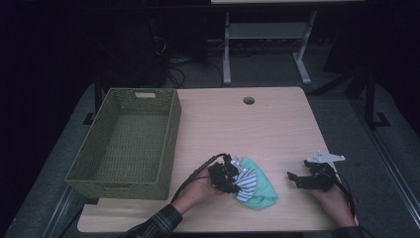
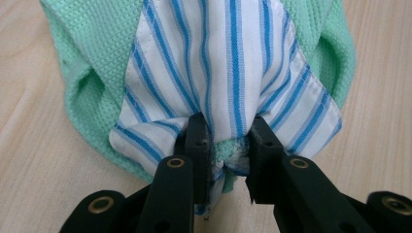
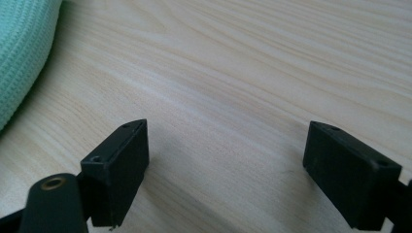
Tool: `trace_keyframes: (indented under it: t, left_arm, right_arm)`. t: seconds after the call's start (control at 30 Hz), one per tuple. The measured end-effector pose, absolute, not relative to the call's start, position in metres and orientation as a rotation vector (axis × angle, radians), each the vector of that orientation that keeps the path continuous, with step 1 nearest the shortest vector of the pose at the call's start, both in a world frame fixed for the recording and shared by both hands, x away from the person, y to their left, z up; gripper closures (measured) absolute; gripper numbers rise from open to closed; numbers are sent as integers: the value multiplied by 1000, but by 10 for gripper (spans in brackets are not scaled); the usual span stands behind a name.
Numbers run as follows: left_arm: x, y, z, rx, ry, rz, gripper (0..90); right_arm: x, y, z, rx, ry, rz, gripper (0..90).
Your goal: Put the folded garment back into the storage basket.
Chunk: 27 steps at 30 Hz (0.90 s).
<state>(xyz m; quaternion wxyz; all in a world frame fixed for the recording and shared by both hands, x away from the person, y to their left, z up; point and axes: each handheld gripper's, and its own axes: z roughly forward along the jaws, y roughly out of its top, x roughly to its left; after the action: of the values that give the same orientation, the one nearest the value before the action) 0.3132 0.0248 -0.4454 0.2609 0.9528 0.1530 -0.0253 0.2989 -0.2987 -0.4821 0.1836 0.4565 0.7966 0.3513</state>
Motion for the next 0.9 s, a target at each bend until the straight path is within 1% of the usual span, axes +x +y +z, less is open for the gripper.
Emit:
trace_keyframes:
  t: [0.37,0.9]
  left_arm:
    - [316,34,-429,2543,429,-70,743]
    - [321,48,-388,2490,430,-52,742]
  right_arm:
    - [299,-299,-482,1285,2247,989,163]
    - [299,-299,-482,1295,2241,985,157]
